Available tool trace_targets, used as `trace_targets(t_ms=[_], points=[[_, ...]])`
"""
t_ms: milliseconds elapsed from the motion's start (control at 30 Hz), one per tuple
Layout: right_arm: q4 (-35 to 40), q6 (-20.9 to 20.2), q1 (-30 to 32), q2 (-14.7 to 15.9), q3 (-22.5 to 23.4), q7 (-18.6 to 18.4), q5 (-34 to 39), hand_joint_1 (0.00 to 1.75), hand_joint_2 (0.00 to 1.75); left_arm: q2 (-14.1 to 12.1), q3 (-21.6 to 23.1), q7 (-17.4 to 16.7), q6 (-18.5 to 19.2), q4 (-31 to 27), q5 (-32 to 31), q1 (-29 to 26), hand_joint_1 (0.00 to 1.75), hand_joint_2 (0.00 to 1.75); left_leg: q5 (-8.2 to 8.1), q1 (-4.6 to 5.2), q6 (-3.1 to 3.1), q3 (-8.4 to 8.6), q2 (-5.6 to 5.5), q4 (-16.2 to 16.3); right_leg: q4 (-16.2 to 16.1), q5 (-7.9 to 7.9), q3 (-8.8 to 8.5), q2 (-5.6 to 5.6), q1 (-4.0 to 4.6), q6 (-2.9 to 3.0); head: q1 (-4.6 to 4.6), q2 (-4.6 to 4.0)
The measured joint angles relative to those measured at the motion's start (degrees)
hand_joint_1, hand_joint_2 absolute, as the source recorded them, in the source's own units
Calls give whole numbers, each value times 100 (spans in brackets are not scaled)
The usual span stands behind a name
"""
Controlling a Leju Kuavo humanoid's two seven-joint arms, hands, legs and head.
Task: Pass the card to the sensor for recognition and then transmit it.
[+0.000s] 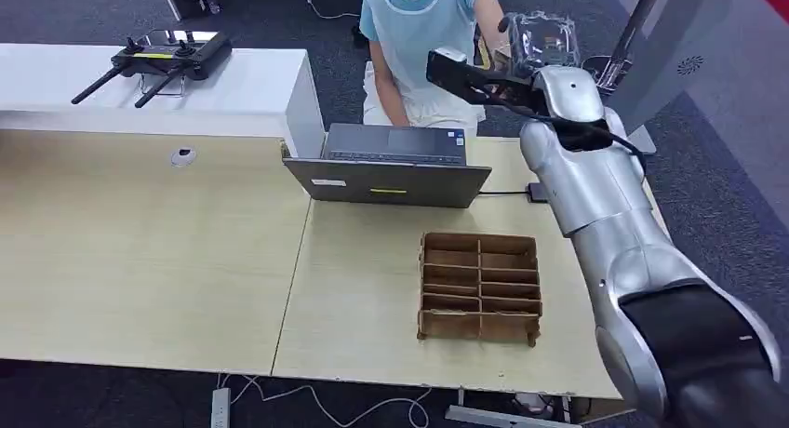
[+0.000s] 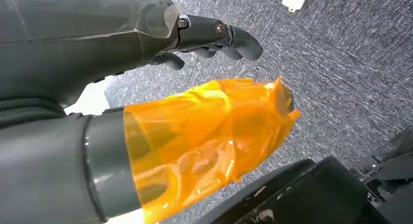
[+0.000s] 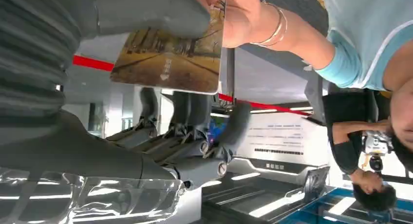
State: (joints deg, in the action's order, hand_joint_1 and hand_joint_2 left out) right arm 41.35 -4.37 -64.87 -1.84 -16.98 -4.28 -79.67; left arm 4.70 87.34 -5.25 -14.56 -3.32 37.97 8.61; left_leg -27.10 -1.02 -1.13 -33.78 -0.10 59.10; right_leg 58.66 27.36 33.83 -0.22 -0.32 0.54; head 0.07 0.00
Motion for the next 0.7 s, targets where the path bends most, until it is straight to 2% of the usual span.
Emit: trace_targets(t_ms=[500, 700], points=[[4, 6, 16, 0, 15, -2, -28, 0, 175, 0, 0, 0, -2, 0, -2, 0, 0, 0, 0, 0, 0, 0, 0, 0, 0, 0, 1, 0, 0, 0, 0, 2], [397, 220, 211, -4, 286, 63, 69, 0, 175, 2, 0, 0, -22, 0, 46, -7, 0, 0, 0, 0, 0, -2, -2, 0, 0, 0, 1, -1, 0, 0, -2, 0]])
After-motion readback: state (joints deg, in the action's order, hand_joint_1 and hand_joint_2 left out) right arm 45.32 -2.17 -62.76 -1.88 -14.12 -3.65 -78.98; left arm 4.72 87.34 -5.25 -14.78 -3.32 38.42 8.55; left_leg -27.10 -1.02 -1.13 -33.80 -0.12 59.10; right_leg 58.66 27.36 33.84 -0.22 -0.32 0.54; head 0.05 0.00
